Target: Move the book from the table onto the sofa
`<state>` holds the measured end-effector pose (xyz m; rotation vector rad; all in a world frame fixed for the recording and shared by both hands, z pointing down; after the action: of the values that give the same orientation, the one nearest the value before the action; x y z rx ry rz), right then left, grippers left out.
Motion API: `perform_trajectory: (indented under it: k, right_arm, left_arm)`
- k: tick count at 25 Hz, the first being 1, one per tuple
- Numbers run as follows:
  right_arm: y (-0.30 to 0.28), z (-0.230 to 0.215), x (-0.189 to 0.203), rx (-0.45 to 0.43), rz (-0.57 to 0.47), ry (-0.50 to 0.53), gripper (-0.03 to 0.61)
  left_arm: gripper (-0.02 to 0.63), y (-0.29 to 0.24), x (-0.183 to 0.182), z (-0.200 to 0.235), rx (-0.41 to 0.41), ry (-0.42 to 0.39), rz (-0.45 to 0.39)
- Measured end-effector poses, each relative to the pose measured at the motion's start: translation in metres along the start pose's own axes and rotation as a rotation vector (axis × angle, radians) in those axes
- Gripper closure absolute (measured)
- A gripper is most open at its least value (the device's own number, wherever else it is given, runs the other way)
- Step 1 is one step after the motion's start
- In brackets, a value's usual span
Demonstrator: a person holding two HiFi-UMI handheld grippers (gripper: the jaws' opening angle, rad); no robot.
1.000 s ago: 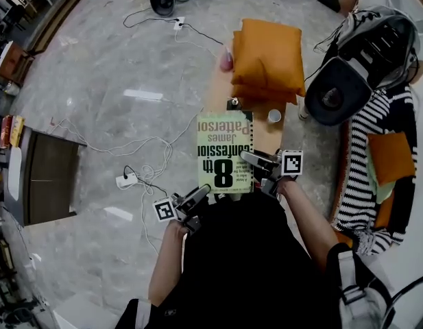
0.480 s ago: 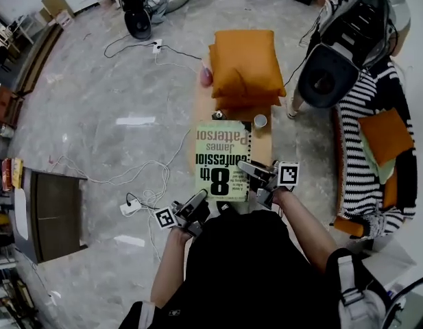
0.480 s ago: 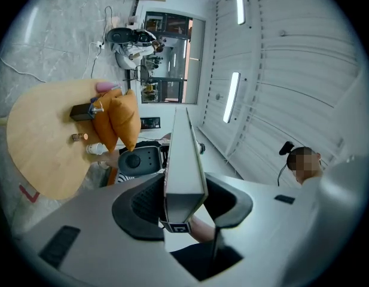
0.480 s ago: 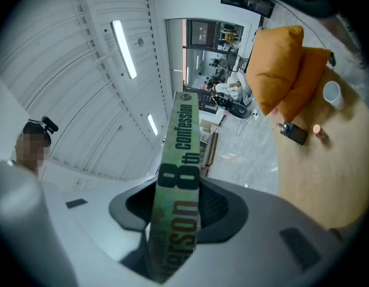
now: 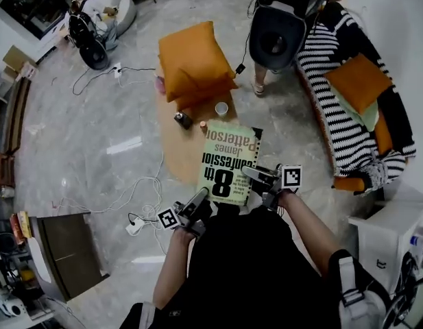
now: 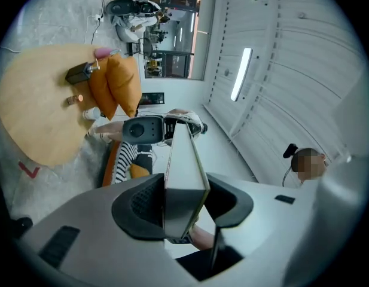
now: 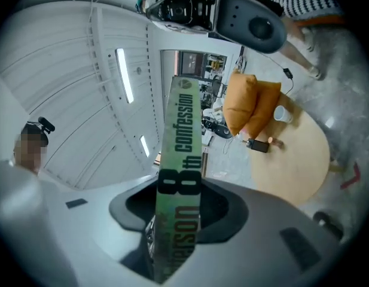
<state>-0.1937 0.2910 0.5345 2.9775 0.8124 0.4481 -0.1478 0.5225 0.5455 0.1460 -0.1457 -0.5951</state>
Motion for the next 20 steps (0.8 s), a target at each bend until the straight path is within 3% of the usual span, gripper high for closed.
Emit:
perform_trajectory:
  k: [3,10,14,20]
  right_arm:
    - [0.029,0.000,0.013,0.020,-0.070,-0.001,0.408]
    - [0.189,0.010,0.042,0.103,-0.314,-0.014,0.411]
    - [0.216,0.026,0.059,0.147,-0.407,0.023,0.411]
    - [0.322,0.031,0.081,0.211,-0.654,0.051,0.412]
  left_arm:
    - [0.436,-0.009,0.013,0.006,-0.009,0.016,0.069]
    - [0.436,-0.094,0.113,0.018,-0.018,0.044,0.318]
    - [0.436,-0.113,0.124,0.016,-0.011,0.044,0.424]
    - [0.436,-0.199,0.199,0.034,0.020,0.063,0.688]
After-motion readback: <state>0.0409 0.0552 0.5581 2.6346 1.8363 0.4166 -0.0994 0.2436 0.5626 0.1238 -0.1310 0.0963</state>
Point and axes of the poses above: the fingertips, and each gripper's own axes: y backward along the fingers, z to its left, x out of its underside, the point moved 6 cm from there along y, backward along the fingers, and after that the axes turned 1 degree about x, right-handed, at the moved point
